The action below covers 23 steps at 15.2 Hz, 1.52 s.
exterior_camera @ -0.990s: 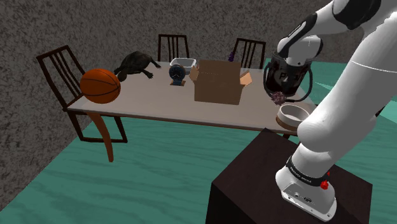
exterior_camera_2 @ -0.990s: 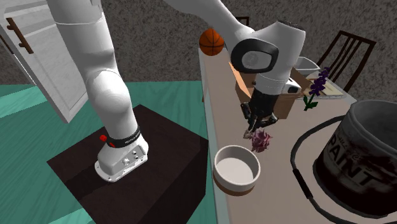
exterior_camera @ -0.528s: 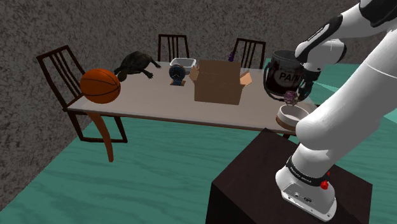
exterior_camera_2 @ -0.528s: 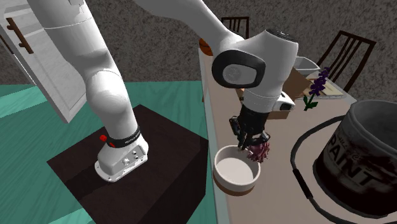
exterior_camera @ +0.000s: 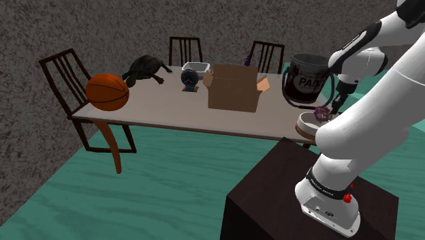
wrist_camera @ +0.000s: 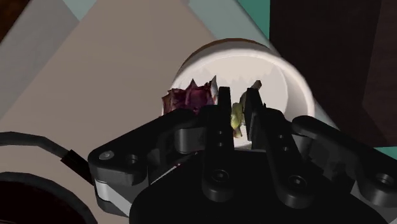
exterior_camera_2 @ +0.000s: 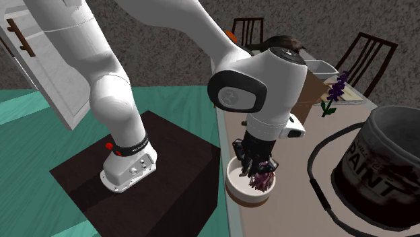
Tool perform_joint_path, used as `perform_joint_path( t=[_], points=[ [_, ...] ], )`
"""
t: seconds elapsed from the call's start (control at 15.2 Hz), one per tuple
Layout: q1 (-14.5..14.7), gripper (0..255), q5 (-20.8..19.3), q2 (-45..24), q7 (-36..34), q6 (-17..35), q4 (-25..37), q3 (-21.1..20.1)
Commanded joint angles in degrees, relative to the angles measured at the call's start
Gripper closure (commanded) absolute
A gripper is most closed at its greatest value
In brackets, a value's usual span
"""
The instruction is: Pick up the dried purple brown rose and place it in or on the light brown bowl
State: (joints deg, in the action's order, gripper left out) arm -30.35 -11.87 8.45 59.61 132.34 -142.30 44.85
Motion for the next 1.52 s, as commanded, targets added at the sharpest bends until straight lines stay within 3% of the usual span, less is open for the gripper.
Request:
perform_joint_path(
  t=[0.0,0.2,0.26,0.33,0.79,1.45],
  points=[
    [0.1,255,1.0,-1.8,1.1,2.2,-0.7,0.7],
    [0.6,255,3.2,-4.4,2.6,5.0,-1.4,1.3],
    [0.4,255,2.4,-3.3,2.0,2.5,-1.2,1.0],
    [0.4,0,2.4,-3.3,2.0,2.5,-1.2,1.0],
    [3.3,0,13.3,-9.3,4.0,-1.5,9.9,-0.4],
    [2.7,0,18.8,-14.6,7.9,4.1,8.0,-1.1]
  ],
)
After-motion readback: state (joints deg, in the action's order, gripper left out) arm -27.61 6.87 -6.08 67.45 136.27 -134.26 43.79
